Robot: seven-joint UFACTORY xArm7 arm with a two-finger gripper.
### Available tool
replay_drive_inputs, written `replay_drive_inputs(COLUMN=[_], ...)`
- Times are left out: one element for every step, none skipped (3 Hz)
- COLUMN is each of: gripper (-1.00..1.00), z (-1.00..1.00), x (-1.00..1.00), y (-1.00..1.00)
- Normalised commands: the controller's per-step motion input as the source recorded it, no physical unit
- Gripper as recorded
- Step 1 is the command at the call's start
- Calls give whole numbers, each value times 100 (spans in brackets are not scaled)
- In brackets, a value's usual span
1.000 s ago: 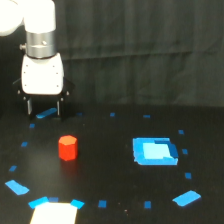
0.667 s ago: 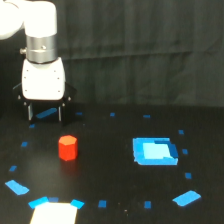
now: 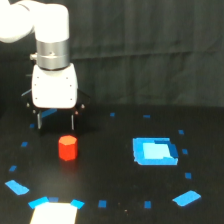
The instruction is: Pick up the red object from the table
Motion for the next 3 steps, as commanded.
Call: replay_drive_inputs(gripper=[20,100,25], z=[-100,-61,-30], x=[65,40,10], y=[-50,-68,-41])
